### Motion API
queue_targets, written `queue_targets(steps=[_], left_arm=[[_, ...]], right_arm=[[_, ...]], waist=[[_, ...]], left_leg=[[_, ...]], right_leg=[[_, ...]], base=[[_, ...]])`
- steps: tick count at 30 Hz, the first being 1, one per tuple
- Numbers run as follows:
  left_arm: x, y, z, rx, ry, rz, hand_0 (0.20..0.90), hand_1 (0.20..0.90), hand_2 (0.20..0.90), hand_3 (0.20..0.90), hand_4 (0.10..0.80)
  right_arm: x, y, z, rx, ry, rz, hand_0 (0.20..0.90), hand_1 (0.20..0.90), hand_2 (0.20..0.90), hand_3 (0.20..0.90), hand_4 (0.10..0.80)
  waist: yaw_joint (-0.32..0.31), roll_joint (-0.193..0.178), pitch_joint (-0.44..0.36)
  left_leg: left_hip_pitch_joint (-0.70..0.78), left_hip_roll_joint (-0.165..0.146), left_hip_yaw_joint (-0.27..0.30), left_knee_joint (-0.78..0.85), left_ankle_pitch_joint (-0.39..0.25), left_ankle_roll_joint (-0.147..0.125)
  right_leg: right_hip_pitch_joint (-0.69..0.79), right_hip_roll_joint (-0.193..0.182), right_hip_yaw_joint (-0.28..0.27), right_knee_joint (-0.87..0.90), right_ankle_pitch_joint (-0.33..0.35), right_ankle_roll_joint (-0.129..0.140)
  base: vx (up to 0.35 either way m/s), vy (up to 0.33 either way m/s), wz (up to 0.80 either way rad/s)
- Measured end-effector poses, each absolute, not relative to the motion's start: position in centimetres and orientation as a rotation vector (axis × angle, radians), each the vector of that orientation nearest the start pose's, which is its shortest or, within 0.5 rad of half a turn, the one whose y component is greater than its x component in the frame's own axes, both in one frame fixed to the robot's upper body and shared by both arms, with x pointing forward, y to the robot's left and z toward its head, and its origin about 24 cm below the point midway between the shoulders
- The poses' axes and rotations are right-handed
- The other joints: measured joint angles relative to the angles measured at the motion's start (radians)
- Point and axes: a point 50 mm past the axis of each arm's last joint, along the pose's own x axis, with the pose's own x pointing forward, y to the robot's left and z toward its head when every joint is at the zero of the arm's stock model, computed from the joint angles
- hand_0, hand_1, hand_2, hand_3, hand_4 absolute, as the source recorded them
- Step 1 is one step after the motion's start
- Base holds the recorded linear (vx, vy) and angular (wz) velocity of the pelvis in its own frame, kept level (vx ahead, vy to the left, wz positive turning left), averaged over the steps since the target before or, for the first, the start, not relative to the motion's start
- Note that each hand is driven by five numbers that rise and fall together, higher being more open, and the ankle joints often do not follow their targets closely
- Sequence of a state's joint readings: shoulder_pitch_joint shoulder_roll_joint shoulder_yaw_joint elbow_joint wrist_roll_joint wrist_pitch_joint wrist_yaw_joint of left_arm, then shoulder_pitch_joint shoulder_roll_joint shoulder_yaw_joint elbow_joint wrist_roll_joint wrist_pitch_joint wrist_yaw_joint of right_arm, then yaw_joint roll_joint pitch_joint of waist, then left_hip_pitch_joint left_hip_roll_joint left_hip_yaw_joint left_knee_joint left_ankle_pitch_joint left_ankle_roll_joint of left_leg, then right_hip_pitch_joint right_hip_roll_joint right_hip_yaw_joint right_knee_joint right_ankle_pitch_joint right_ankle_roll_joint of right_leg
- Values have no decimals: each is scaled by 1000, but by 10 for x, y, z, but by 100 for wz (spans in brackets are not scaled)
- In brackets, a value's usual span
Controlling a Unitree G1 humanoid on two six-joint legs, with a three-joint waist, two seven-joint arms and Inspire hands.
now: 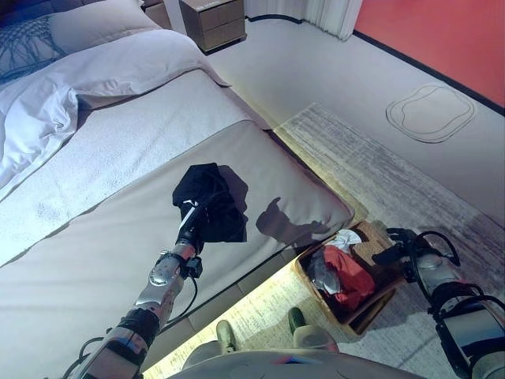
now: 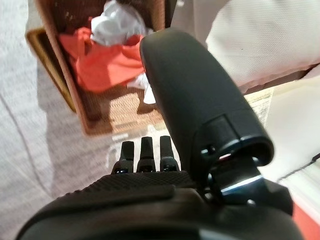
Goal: Pick up the clothes from the bed and place them into the basket
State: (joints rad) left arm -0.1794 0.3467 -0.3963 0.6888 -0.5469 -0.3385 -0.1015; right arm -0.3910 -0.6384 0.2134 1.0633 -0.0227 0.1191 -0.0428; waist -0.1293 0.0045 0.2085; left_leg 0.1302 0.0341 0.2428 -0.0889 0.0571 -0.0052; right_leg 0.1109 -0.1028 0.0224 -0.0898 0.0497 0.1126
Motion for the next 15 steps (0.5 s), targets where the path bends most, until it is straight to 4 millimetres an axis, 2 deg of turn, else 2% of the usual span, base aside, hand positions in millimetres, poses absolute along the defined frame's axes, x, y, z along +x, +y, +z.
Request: queue_targets(steps=[5, 9, 15], left_arm=[[254, 178, -43, -68, 267, -160, 900, 900, 900, 900, 800], [250, 177, -46, -73, 279, -136, 900, 900, 900, 900, 800], [239, 186, -53, -46, 295, -105, 900, 900, 900, 900, 800]], right_arm=[[296, -322, 14, -805, 584, -253, 900, 900, 900, 900, 800], [331, -299, 57, -867, 387, -230, 900, 900, 900, 900, 800], [363, -290, 120, -936, 202, -255, 900, 900, 900, 900, 800]], waist=[[15, 0, 0], [47, 0, 0], [135, 1, 1]], left_leg=[[-9, 0, -27, 0, 10, 0], [-25, 0, -64, 0, 24, -4], [-72, -3, -155, 1, 52, -7]], right_leg=[[5, 1, -25, 0, 0, 0], [9, 1, -61, -1, 0, 0], [7, 1, -148, -1, -4, -4]], base=[[41, 4, 16], [80, 3, 28], [56, 28, 42]])
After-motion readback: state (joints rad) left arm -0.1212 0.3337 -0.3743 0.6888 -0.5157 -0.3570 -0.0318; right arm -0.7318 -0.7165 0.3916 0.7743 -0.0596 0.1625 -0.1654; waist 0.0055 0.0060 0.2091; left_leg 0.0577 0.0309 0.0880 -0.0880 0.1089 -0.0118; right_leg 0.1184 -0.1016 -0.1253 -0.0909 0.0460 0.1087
